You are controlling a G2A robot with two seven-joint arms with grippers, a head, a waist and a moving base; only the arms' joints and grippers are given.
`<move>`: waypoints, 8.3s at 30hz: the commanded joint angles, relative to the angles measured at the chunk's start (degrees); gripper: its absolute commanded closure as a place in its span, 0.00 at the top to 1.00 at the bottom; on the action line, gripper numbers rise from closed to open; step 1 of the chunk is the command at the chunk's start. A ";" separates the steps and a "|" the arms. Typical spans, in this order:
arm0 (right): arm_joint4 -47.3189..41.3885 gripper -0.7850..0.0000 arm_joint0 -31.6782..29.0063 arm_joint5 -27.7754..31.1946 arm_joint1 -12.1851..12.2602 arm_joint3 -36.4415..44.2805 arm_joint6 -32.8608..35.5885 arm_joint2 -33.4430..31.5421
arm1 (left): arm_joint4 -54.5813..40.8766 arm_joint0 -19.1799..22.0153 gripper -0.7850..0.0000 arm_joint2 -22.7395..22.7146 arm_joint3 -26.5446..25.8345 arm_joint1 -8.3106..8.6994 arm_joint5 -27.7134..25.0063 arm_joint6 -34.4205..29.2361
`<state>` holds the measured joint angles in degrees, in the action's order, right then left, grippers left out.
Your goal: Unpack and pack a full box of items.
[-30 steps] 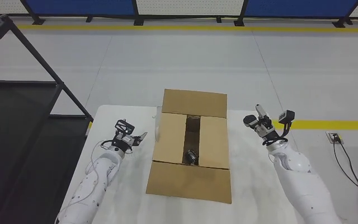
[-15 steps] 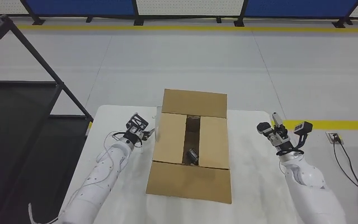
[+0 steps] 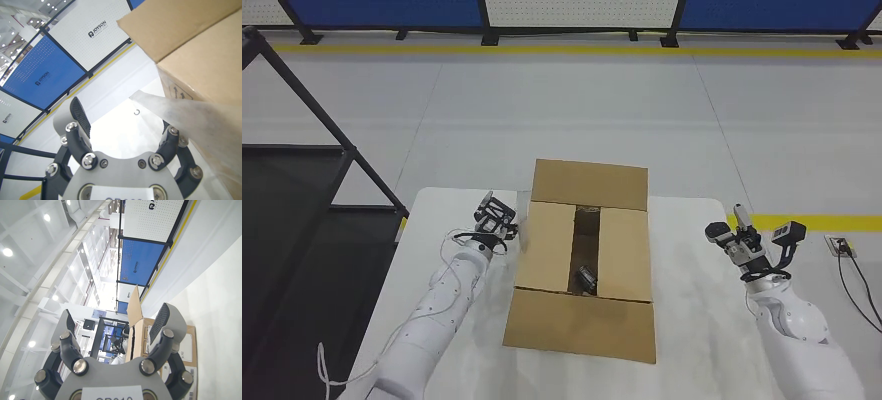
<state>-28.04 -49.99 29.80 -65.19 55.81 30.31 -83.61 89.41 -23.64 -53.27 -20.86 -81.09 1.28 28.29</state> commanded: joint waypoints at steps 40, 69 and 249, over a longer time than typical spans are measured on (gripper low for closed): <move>2.37 1.00 8.53 -0.66 -1.60 -5.59 4.24 4.01 | -10.63 -11.84 1.00 -12.39 -8.53 3.99 15.44 9.34; 2.39 1.00 14.34 -0.20 -2.59 -11.09 8.39 6.25 | -14.80 -30.86 1.00 -28.00 -32.31 8.49 23.27 -6.77; -2.68 1.00 39.92 4.81 -19.24 -27.06 39.38 34.95 | -18.92 -49.10 1.00 -33.54 -71.56 10.09 -5.28 -29.45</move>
<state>-30.63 -9.73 34.43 -84.96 28.41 69.87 -48.24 70.64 -73.09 -86.88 -93.28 -70.96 -4.26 -1.02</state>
